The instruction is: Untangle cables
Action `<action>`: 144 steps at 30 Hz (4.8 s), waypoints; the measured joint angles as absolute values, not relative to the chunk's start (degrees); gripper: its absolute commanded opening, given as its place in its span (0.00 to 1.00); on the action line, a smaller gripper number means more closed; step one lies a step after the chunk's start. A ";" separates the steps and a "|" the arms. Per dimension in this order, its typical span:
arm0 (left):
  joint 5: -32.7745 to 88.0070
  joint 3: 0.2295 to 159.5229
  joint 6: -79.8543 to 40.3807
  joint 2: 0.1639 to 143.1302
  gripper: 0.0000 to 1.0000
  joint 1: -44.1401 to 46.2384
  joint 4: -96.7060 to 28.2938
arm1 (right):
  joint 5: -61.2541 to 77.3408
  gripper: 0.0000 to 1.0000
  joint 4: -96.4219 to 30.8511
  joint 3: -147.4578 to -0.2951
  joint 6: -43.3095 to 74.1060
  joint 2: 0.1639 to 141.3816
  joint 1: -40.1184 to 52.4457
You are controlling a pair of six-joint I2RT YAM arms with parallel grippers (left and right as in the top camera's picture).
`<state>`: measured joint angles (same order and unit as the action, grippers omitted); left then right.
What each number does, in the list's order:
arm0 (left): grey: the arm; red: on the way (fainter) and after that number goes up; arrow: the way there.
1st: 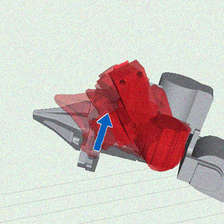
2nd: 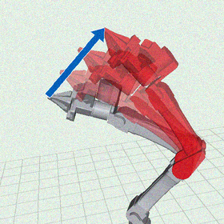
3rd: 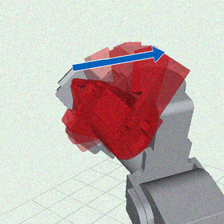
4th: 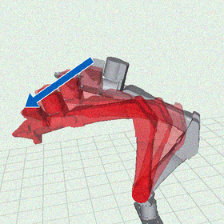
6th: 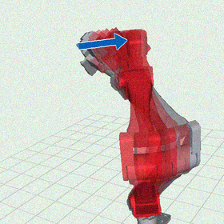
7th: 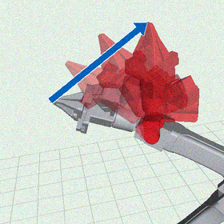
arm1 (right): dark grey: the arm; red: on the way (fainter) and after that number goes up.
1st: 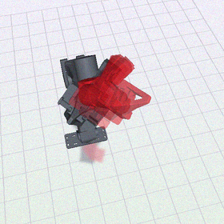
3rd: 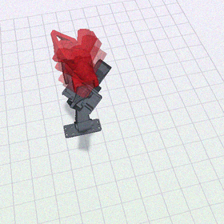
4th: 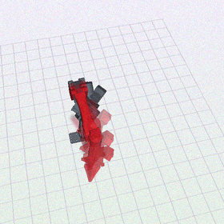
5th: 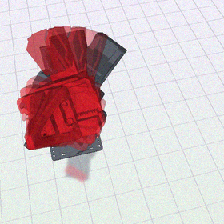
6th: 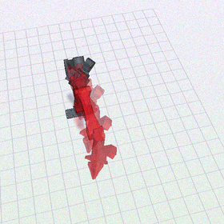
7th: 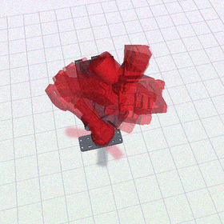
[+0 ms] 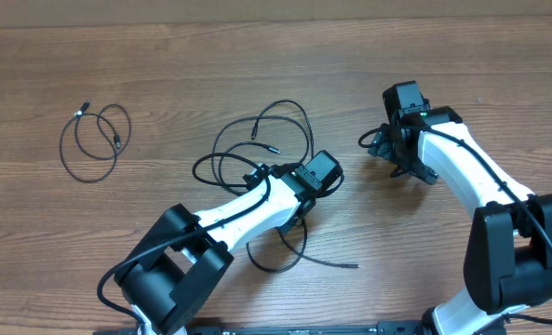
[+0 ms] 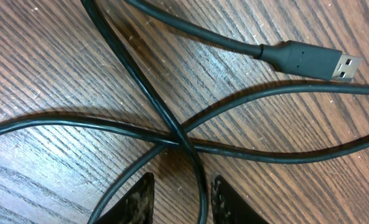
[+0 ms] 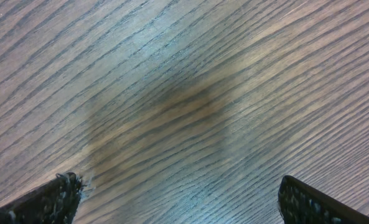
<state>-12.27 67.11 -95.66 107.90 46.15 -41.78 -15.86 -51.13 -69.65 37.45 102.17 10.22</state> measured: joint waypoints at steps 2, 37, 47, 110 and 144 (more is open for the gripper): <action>-12.19 67.11 -95.66 107.90 0.36 46.15 -41.78 | -15.88 1.00 -51.16 -69.65 37.45 102.17 10.22; -12.21 68.66 -95.42 111.04 0.19 46.15 -37.65 | -15.88 1.00 -51.13 -69.65 37.43 102.17 10.22; -12.21 68.69 -95.37 111.20 0.04 46.15 -37.45 | -15.90 1.00 -51.13 -69.65 37.43 102.17 10.22; -8.97 72.82 -91.02 107.77 0.55 46.15 -64.84 | -15.90 1.00 -51.13 -69.65 37.45 102.17 10.22; -28.69 72.90 -51.66 107.77 0.34 45.50 -66.98 | -15.90 1.00 -51.13 -69.65 37.45 102.17 10.22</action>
<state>-28.69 72.90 -51.66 107.77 45.50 -66.98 -15.90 -51.13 -69.65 37.45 102.17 10.22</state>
